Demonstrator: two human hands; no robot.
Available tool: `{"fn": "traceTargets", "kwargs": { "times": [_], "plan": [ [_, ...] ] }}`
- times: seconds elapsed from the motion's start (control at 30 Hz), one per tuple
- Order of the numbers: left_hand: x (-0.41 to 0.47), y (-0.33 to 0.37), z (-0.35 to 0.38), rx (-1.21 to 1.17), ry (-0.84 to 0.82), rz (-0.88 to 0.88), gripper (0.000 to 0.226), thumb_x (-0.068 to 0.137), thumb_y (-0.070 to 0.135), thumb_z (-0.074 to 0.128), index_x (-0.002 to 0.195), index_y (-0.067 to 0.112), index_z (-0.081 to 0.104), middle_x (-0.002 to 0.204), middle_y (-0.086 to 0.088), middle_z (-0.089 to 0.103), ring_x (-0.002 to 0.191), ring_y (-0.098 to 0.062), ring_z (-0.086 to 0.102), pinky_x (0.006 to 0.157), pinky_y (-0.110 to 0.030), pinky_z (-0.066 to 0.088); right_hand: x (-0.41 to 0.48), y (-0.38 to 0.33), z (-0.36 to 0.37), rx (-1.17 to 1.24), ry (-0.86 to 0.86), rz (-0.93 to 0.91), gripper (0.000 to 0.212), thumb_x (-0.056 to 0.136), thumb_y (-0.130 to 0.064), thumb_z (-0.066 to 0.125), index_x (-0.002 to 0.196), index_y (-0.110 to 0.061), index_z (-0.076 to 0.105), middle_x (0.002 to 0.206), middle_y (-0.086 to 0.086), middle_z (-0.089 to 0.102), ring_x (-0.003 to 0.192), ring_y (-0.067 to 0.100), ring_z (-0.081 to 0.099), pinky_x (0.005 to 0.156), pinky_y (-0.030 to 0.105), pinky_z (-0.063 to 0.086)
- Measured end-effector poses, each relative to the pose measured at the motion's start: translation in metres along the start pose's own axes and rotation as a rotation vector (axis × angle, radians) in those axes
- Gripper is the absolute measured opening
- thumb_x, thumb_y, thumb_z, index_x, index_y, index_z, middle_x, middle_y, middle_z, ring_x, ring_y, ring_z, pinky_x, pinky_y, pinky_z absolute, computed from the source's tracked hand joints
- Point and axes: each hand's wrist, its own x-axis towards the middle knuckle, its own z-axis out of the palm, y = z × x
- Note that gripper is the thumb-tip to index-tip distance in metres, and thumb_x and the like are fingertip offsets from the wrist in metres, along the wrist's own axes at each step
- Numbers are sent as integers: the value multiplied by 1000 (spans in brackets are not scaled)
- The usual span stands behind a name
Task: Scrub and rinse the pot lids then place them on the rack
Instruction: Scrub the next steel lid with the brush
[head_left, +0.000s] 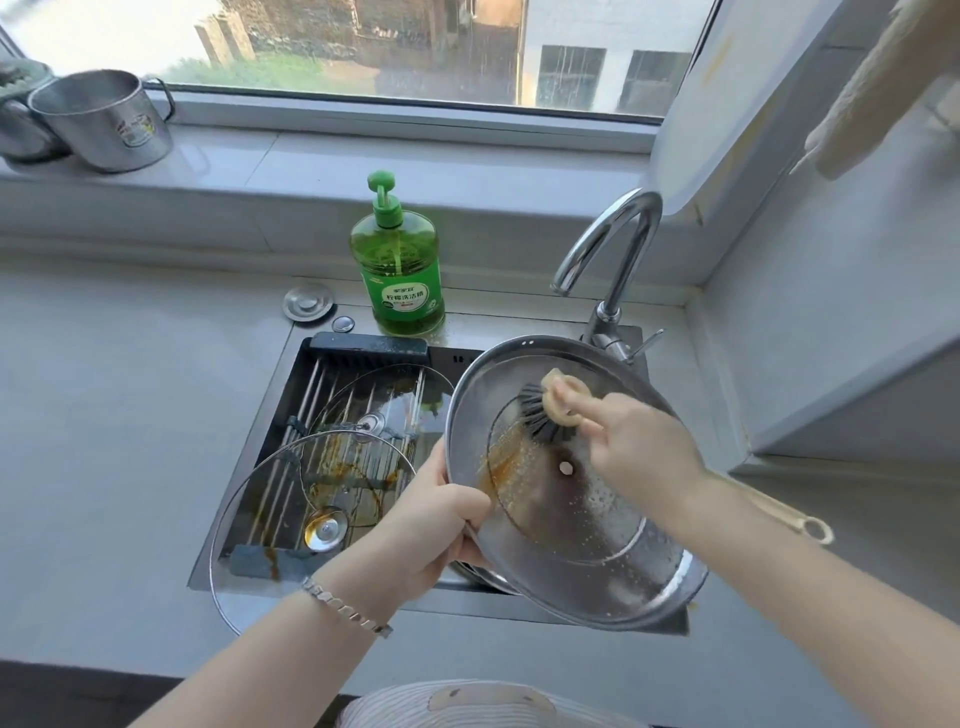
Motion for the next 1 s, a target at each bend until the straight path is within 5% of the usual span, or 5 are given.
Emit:
{"fn": "traceTargets", "kwargs": {
  "times": [0.1, 0.23, 0.37, 0.57, 1.0],
  "plan": [
    [2, -3, -2, -20, -18, -7, 79, 51, -9, 40, 126, 13, 48, 96, -22, 63, 63, -31, 64, 46, -34, 52, -28, -33, 10, 87, 5, -344, 53, 88, -18, 47, 132, -47, 43, 75, -11, 38, 65, 25, 58, 54, 29, 37],
    [-1, -2, -10, -33, 1, -14, 73, 51, -8, 41, 122, 11, 47, 93, -19, 62, 65, -30, 66, 48, -37, 54, 0, 12, -1, -72, -43, -8, 53, 96, -21, 39, 137, -53, 28, 85, -5, 44, 84, 22, 56, 61, 28, 33],
    [2, -1, -7, 29, 31, 12, 78, 50, -7, 41, 125, 15, 48, 92, -20, 62, 63, -29, 63, 47, -35, 52, -41, -24, 15, 50, -69, -309, 51, 79, -19, 48, 123, -43, 54, 64, -10, 34, 42, 18, 44, 36, 24, 25],
    [-1, 4, 0, 16, 18, 10, 73, 50, -6, 41, 117, 21, 49, 81, -12, 62, 59, -26, 62, 48, -39, 54, -7, 13, -7, -40, -30, 18, 54, 95, -19, 40, 138, -50, 30, 82, -4, 45, 73, 21, 52, 57, 29, 35],
    [-3, 1, 12, 70, -43, -35, 72, 50, -6, 38, 117, 20, 50, 74, -11, 63, 58, -27, 62, 49, -39, 54, -31, -25, 2, 215, -5, -190, 49, 91, -28, 39, 134, -49, 35, 72, -6, 43, 68, 23, 51, 58, 33, 39]
  ]
}}
